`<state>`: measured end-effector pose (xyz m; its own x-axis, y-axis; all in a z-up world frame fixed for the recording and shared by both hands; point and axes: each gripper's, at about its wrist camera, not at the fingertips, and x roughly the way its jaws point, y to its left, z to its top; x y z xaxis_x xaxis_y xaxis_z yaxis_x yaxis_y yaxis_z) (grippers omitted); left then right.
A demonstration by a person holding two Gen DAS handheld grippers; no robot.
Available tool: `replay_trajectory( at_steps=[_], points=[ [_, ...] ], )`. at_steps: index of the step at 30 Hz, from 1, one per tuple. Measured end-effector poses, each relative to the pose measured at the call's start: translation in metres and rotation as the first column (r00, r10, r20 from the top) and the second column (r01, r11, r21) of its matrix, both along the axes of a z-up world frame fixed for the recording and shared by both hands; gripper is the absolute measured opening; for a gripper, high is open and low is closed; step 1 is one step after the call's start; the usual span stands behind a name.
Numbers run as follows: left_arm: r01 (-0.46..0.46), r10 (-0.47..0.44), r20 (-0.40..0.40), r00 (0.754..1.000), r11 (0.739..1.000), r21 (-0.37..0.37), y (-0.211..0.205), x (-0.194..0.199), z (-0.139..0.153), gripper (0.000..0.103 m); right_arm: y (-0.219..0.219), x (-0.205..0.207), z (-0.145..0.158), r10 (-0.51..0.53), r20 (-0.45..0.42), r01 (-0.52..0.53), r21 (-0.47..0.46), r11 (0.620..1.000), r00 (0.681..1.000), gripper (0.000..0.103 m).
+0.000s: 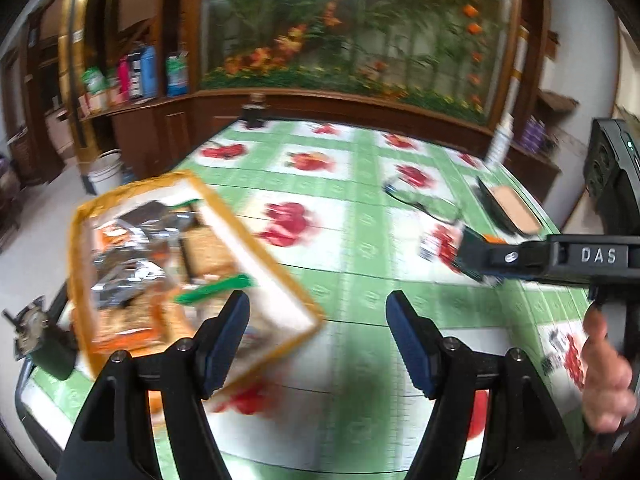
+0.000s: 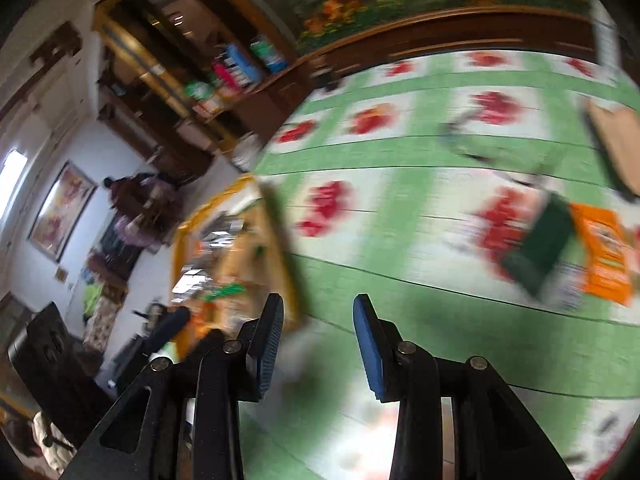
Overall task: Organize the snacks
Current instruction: 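Move both tools back toward the small white packets on the table, then grasp the small white milk-candy packet with the left tool while the right tool grasps the cow-print packet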
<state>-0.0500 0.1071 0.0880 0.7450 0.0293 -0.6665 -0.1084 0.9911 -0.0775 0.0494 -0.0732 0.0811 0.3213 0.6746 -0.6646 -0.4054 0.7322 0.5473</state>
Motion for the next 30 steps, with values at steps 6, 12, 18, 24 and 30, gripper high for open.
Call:
replay_trajectory(
  at_steps=[6,12,18,24,30],
  points=[
    [0.126,-0.129,-0.079,0.989,0.991,-0.043,-0.046,0.04,-0.017,0.07,-0.111,0.014,-0.026,-0.23,-0.061,0.23,-0.012,0.973,0.971,0.039],
    [0.192,-0.197,-0.123,0.973,0.98,-0.049,-0.082,0.11,-0.025,0.07,-0.152,0.024,-0.043,-0.307,-0.163,0.316,0.029,0.948,0.938,0.039],
    [0.217,-0.212,-0.199,0.957,0.976,0.001,-0.101,0.165,-0.05,0.066,-0.16,0.024,-0.041,-0.318,-0.169,0.331,0.052,0.942,0.933,0.039],
    [0.212,-0.212,-0.217,0.953,0.977,-0.023,-0.096,0.17,-0.071,0.02,-0.163,0.025,-0.043,-0.33,-0.183,0.346,0.062,0.936,0.926,0.039],
    [0.204,-0.217,-0.207,0.954,0.976,-0.082,-0.082,0.133,-0.07,0.019,-0.153,0.028,-0.047,-0.327,-0.141,0.331,0.009,0.943,0.934,0.039]
  ],
)
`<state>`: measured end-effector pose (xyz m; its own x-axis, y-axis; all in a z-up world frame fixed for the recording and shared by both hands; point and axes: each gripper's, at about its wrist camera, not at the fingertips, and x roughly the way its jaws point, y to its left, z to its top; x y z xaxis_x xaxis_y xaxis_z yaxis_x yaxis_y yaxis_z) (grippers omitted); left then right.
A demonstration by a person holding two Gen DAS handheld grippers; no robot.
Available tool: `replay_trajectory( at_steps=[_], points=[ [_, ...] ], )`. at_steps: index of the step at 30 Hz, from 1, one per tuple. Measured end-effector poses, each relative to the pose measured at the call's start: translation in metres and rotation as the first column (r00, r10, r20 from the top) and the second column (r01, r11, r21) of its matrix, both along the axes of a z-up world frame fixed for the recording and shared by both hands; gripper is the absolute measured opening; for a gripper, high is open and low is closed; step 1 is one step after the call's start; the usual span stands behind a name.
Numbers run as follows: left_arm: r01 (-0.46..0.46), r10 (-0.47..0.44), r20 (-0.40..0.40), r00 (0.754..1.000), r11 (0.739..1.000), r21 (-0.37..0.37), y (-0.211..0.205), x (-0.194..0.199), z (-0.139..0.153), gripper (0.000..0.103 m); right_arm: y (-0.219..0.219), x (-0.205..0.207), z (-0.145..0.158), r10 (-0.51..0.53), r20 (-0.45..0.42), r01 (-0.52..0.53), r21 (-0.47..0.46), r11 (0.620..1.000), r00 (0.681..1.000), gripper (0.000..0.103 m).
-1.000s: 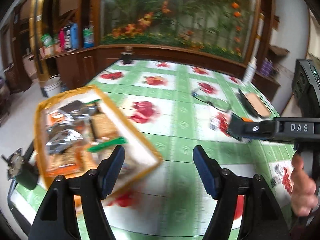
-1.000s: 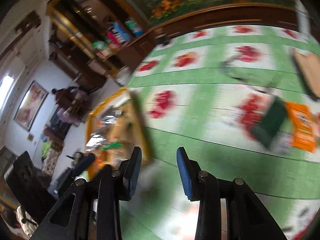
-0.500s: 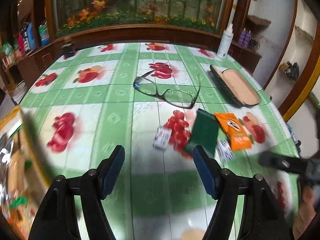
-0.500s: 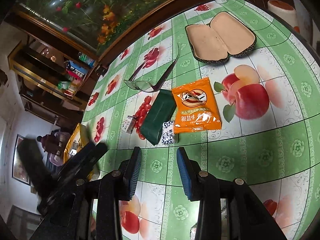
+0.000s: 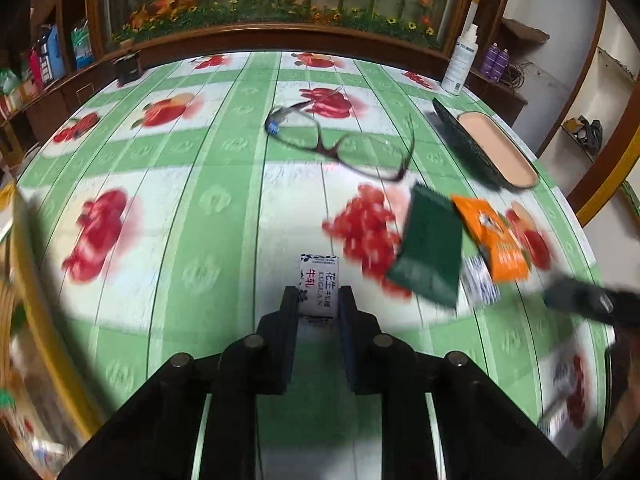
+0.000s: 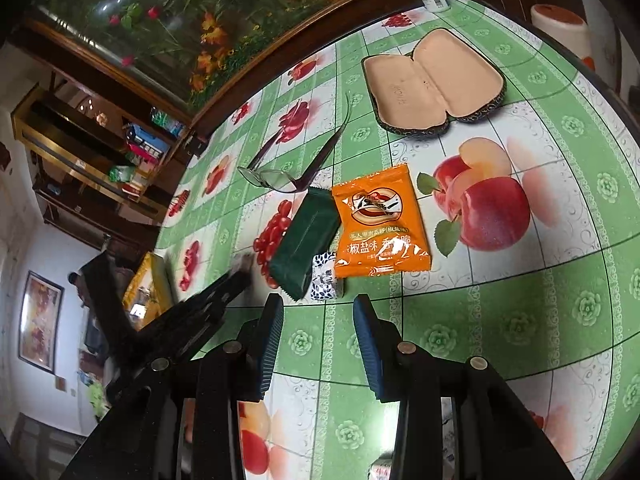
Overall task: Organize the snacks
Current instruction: 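Grasp the small white milk-candy packet with the left tool while the right tool grasps the cow-print packet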
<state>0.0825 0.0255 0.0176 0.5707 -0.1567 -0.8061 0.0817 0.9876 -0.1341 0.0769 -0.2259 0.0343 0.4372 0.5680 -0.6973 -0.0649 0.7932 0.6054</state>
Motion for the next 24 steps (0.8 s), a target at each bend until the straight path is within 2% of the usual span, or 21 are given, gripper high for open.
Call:
replay_trajectory(
  at_steps=[7,11,12,13,15,19,24],
  points=[
    [-0.027,0.028,0.013,1.0,0.999,-0.036,0.006,-0.04,-0.002,0.018,0.026,0.012,-0.008,0.028,0.03,-0.025,-0.11,0.994,0.999,0.039],
    [-0.015,0.015,0.049,0.999,1.0,0.011,0.001,-0.046,-0.003,0.018,0.049,0.02,-0.014,0.059,0.053,-0.046,-0.218,0.975,0.997,0.039],
    [-0.015,0.015,0.051,0.999,1.0,0.009,0.002,-0.047,-0.003,0.018,0.053,0.02,-0.017,0.061,0.056,-0.046,-0.252,0.967,0.997,0.035],
    [-0.014,0.014,0.054,0.998,1.0,0.003,0.003,-0.047,-0.003,0.018,0.056,0.021,-0.02,0.066,0.056,-0.048,-0.275,0.96,0.996,0.026],
    [-0.018,0.018,0.056,0.998,1.0,0.0,0.005,-0.047,-0.003,0.018,0.057,0.02,-0.02,0.068,0.074,-0.043,-0.303,0.952,0.995,0.022],
    [-0.026,0.026,0.059,0.998,1.0,-0.009,0.008,-0.048,-0.003,0.018,0.054,0.011,-0.013,0.071,0.091,-0.044,-0.273,0.961,0.993,0.022],
    [-0.027,0.03,0.081,0.996,0.999,-0.026,0.012,-0.051,0.002,0.018,0.07,-0.009,-0.001,0.126,0.15,-0.082,-0.27,0.959,0.981,0.022]
  ],
)
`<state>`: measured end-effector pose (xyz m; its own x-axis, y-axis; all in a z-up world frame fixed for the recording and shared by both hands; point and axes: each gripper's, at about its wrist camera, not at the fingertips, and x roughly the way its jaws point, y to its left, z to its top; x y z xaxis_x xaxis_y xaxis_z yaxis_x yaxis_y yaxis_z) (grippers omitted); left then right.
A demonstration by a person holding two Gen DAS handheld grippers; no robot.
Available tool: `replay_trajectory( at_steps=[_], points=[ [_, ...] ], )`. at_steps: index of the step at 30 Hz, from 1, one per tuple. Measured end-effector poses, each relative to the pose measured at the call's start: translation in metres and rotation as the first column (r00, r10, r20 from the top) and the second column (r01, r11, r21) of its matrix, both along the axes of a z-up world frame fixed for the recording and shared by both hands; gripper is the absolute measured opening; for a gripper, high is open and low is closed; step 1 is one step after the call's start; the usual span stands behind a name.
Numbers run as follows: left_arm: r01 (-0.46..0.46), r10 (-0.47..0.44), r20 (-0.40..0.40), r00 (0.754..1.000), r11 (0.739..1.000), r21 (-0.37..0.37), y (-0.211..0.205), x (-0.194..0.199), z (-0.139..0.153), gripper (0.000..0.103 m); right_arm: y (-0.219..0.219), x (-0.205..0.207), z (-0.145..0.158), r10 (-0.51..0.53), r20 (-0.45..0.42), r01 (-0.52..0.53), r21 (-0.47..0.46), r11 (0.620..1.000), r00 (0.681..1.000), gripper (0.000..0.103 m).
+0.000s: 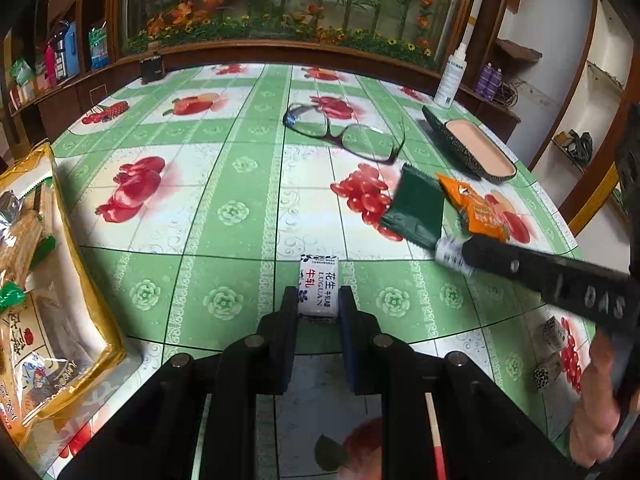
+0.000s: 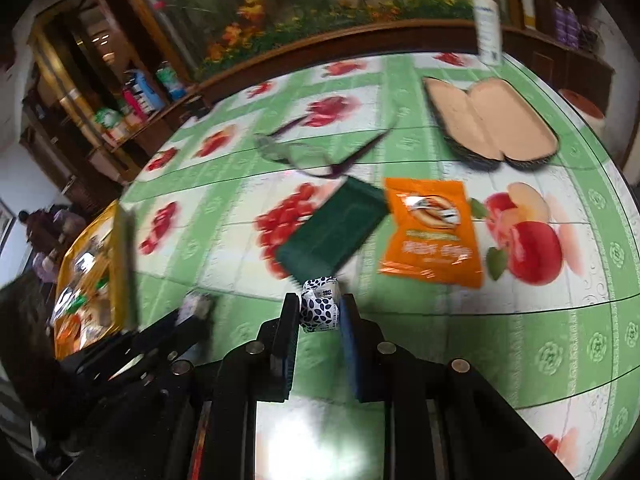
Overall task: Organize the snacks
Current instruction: 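Grasp the small white milk-candy packet with the left tool while the right tool grasps the cow-print packet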
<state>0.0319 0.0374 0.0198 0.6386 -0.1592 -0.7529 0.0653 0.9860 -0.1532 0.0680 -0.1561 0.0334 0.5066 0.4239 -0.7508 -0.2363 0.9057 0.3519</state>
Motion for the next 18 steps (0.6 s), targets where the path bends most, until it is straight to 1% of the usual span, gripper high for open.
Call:
replay_trajectory(
  at_steps=[3,4,8,13,17,18],
  points=[
    [-0.006,0.006,0.005,1.0,1.0,-0.005,0.002,0.0,0.002,0.018,0.008,-0.008,0.005,0.026,0.028,-0.026,-0.004,1.0,0.999,0.022],
    [-0.008,0.008,0.005,1.0,1.0,-0.006,0.002,0.0,0.002,0.018,0.009,-0.01,0.006,0.028,0.034,-0.028,-0.004,1.0,0.999,0.02],
    [-0.015,0.015,0.013,1.0,1.0,-0.006,0.004,-0.001,0.003,0.018,0.003,-0.009,0.005,0.02,0.016,-0.02,0.03,0.999,1.0,0.019],
    [-0.022,0.022,0.009,1.0,1.0,-0.004,0.006,-0.002,0.001,0.018,0.003,-0.009,0.004,0.021,0.004,-0.021,0.027,0.999,1.0,0.019],
    [-0.024,0.024,0.008,1.0,1.0,0.0,0.006,-0.001,0.0,0.018,-0.011,-0.008,0.007,-0.022,-0.007,0.022,0.052,0.998,1.0,0.02],
    [-0.025,0.025,0.007,1.0,1.0,0.005,0.007,-0.002,0.0,0.018,-0.017,-0.007,0.007,-0.035,-0.021,0.036,0.066,0.997,0.999,0.021]
  ],
)
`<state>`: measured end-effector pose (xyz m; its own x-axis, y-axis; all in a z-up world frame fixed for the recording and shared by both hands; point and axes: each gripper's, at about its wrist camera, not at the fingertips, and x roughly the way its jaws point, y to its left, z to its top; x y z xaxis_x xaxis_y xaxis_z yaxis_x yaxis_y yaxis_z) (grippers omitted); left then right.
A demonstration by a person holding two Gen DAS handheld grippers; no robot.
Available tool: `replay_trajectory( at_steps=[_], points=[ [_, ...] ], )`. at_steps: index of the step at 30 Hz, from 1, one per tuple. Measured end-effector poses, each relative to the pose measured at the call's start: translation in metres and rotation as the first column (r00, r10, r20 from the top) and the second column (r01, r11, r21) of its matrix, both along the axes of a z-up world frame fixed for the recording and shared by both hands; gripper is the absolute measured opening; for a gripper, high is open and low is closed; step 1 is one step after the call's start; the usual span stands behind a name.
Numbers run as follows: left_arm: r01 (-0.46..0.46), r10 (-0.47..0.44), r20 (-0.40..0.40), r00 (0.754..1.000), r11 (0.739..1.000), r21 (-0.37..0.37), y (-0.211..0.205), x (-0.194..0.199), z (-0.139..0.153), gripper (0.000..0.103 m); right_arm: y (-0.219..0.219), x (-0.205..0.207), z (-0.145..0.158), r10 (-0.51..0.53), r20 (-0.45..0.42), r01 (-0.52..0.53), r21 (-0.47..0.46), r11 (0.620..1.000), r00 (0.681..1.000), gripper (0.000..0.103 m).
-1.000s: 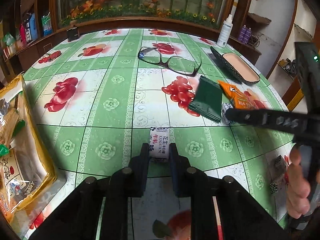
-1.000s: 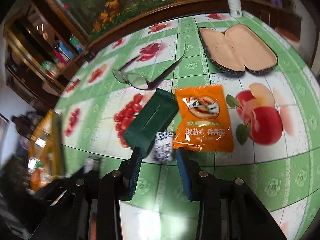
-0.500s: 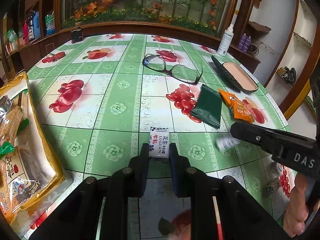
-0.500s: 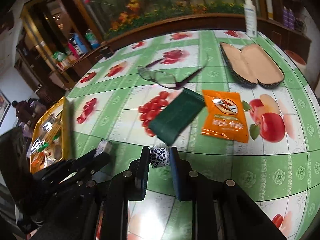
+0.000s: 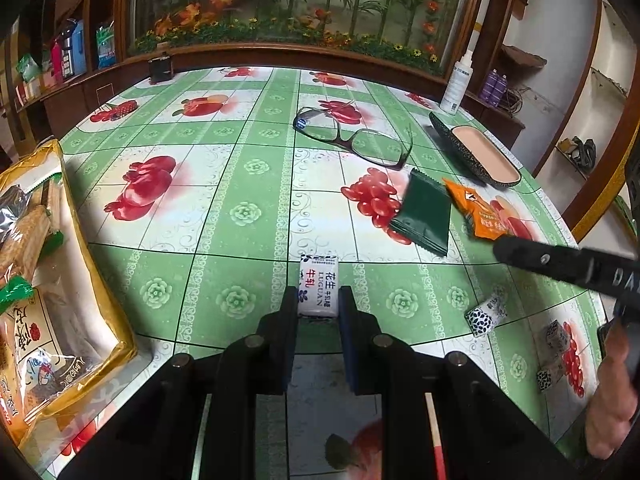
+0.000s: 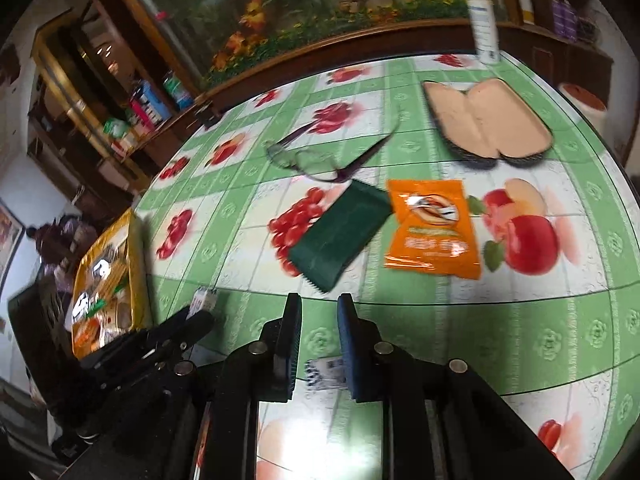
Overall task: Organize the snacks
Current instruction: 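Grasp the small white milk-candy packet with the left tool while the right tool grasps the cow-print packet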
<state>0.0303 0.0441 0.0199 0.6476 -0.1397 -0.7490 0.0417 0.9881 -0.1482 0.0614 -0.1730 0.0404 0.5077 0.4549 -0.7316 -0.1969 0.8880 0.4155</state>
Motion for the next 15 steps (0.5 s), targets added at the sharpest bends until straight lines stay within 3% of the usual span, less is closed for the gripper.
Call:
replay_trajectory(
  at_steps=[3,9,13,15],
  points=[
    [-0.006,0.006,0.002,1.0,1.0,0.0,0.002,0.0,0.0,0.018,-0.006,0.001,-0.002,-0.019,-0.023,0.019,-0.001,1.0,1.0,0.027],
    [-0.02,0.02,0.016,1.0,1.0,-0.009,0.005,-0.003,0.002,0.018,-0.009,0.004,-0.003,0.007,-0.048,-0.006,0.017,1.0,0.999,0.028],
    [-0.023,0.023,0.013,1.0,1.0,-0.008,0.005,-0.002,0.002,0.018,-0.001,0.002,-0.008,0.044,-0.077,-0.047,-0.043,0.998,0.996,0.047],
    [-0.024,0.024,0.016,1.0,1.0,-0.007,0.005,-0.002,0.003,0.018,0.003,0.002,-0.011,0.047,-0.09,-0.054,-0.076,0.996,0.995,0.047]
  ],
)
